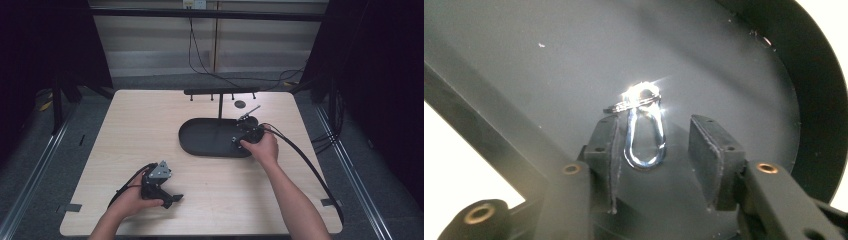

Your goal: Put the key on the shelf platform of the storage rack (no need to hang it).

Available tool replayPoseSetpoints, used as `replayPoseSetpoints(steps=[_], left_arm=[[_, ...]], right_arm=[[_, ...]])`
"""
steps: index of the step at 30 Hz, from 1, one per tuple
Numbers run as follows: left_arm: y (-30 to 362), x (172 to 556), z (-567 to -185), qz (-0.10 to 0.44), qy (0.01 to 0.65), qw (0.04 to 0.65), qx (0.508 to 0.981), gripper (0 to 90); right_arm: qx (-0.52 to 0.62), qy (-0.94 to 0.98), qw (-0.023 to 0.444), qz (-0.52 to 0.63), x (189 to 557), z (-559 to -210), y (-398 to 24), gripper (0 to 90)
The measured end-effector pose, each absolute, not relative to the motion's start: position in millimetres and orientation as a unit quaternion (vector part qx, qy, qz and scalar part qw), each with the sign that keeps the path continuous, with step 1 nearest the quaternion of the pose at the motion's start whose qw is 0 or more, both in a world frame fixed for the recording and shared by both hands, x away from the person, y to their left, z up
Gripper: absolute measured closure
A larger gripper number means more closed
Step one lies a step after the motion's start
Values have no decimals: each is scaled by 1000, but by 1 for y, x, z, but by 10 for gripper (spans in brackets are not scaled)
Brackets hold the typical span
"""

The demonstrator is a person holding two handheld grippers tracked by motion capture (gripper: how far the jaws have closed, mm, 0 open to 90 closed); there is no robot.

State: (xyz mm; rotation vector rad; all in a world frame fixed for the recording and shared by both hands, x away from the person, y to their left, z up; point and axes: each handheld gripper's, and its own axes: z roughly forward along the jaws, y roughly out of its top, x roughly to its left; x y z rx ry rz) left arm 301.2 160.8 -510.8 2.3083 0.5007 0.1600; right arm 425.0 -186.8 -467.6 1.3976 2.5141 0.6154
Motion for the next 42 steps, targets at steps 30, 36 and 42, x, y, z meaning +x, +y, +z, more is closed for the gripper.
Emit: replayPoseSetpoints(steps=[30, 36, 42], left_arm=[[161, 301, -511, 63, 197, 378, 903, 0], [161, 301, -511, 63, 197, 378, 903, 0], [161, 301, -511, 62, 197, 379, 902, 0]], right_arm=[[464, 856, 89, 211, 412, -450, -199, 359], [458, 860, 83, 208, 408, -445, -201, 332], [451, 864, 79, 208, 403, -445, -201, 328]])
